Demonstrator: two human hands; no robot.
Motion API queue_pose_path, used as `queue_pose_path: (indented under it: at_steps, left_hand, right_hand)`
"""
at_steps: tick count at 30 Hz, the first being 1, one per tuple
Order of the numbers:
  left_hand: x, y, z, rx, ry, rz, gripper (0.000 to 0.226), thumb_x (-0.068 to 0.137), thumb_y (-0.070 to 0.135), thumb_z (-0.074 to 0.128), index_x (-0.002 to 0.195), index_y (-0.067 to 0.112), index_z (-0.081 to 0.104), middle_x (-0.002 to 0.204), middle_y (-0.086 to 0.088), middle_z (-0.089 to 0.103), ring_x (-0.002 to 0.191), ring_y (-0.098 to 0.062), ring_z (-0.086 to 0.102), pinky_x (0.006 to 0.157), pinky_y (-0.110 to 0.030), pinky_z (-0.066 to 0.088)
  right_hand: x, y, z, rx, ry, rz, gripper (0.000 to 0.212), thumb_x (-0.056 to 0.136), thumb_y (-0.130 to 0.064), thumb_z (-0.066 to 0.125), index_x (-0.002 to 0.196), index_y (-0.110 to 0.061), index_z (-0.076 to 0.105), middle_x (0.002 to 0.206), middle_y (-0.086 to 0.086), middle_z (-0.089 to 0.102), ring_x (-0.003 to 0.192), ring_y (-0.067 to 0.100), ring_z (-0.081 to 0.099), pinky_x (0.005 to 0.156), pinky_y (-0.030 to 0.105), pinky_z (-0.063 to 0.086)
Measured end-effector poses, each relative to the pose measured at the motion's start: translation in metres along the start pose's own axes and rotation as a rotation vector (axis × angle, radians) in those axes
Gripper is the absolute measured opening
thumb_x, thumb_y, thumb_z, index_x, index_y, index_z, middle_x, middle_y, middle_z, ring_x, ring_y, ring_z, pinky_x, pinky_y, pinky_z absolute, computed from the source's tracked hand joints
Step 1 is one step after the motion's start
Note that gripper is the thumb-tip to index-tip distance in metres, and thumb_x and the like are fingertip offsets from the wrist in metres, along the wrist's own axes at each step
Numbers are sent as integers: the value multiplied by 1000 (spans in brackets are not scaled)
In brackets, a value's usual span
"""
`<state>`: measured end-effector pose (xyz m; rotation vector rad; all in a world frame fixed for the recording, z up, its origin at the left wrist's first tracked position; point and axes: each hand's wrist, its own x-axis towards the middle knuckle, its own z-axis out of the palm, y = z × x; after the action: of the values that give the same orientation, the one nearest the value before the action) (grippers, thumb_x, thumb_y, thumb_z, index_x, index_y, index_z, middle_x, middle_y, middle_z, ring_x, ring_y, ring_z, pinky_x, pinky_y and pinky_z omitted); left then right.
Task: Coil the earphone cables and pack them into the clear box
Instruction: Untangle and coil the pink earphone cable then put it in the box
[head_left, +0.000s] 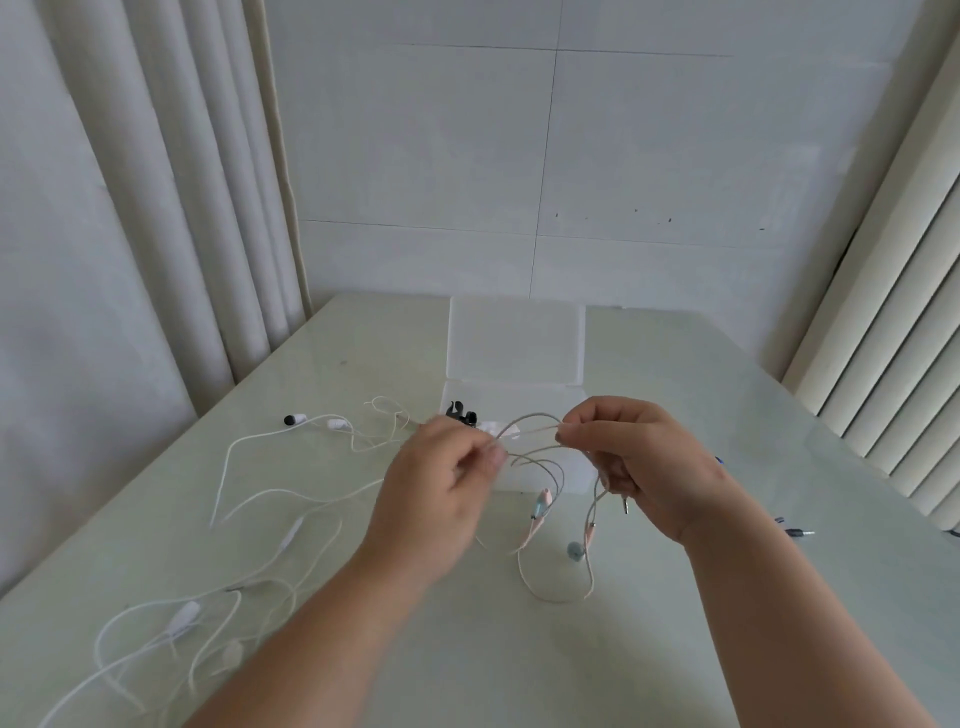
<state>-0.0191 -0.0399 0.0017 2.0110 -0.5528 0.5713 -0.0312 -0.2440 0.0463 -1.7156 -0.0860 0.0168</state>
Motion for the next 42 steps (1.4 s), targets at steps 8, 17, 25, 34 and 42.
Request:
queue_pose_path:
  at_steps: [8,17,25,34,42]
  left_hand:
    - [5,-6,-7,-223,155,-317,19,95,19,56,82,32,63,75,9,68,55,-10,64,51,-26,50]
    - [1,0,-8,-207,-203,-172,21,65,44,65,85,44,71,79,20,53,57,-5,41,58,-16,35]
    - [7,-3,-13,-328,76,-255,16,82,38,55,77,31,68,55,8,59,55,-8,50,56,-19,39]
    - [4,4,-16,-216,310,-170,15,78,34,69,68,25,65,51,19,52,50,-2,46,49,-9,32]
    - [7,-9,-20,-112,443,-261,31,79,47,67,66,21,57,56,16,54,52,-6,44,49,-18,32]
  right_hand:
    - [-3,-3,2,-34,-75,25,7,76,-24,69,75,-19,73,56,-1,55,52,17,35,40,19,26]
    - [-6,-4,9,-158,-103,12,22,91,-32,65,76,-19,75,48,-7,34,47,13,27,44,21,24]
    - [-6,-7,-6,-175,-93,45,14,67,-27,77,78,-19,78,58,-2,58,68,24,38,44,21,27]
    - [-7,-5,-6,-557,102,-120,14,68,-27,85,70,-32,73,58,-19,65,52,-5,54,50,7,37]
    - [-12,-9,-16,-493,-72,62,10,84,-31,72,75,-32,73,78,-9,77,50,-8,54,51,12,35]
